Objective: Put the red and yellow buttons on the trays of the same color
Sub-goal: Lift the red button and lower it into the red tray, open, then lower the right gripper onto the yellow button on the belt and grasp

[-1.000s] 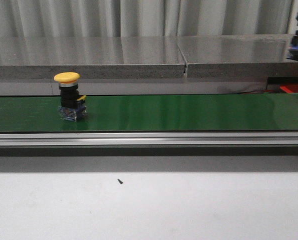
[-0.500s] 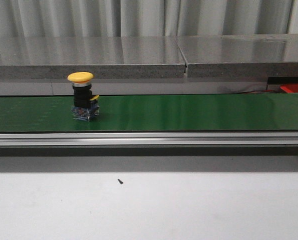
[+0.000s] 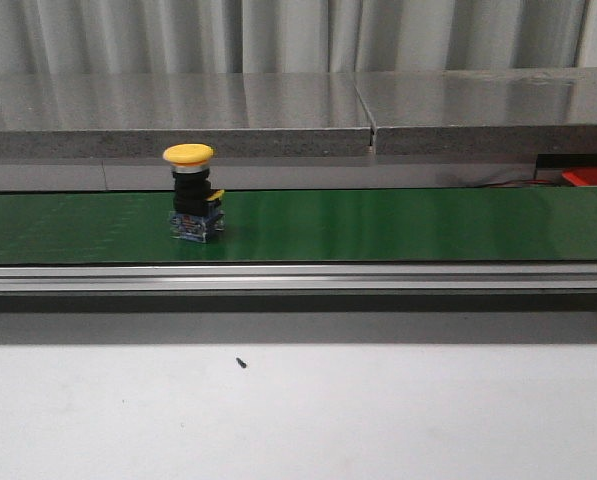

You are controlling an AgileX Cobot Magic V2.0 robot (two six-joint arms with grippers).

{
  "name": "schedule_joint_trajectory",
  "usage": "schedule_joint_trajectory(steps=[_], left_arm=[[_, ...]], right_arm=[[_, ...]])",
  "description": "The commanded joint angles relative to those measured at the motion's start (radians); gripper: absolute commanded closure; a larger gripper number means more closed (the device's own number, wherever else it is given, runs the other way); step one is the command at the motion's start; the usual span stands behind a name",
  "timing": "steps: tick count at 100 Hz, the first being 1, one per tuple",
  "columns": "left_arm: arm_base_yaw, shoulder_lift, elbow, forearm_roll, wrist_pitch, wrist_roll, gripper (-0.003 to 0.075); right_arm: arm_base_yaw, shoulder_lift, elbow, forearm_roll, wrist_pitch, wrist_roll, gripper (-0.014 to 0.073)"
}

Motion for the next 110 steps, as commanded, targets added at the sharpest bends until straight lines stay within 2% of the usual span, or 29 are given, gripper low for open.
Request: schedule_joint_trajectory(steps=[1,41,47,58,66,85,110], left_arm=[[-0.008,0.003,-0.028,-0.021,-0.067,0.001,0.0739],[-0.008,0.003,-0.028,-0.021,-0.067,0.001,0.0739],[-0.008,0.003,-0.028,-0.021,-0.067,0.001,0.0739],[-0.008,0.003,-0.028,-0.021,-0.067,0.001,0.0739],[-0.008,0.003,-0.028,-0.021,-0.067,0.001,0.0739],[-0.008,0.003,-0.028,-0.021,-0.067,0.001,0.0739],[-0.008,0.003,-0.028,-0.021,-0.067,0.001,0.0739]], right_arm=[[-0.004,-0.025,-0.025,0.046,-0.084,0.004,0.0309],[-0.003,0.046,-0.026,0.103,-0.12,0.004,0.0298],[-0.003,0.047,-0.026,0.103,-0.117,0.003,0.0253],[-0.003,0.047,-0.026,0.103,-0.121,0.003,0.0081],[-0.003,0.046,-0.028,0.103,-0.122,0.003,0.0027],[-0.003,0.021,-0.028,0.102,-0.111,-0.006,0.0035],[0.008,-0.113,0.0,0.102,-0.121,-0.047,0.0035]])
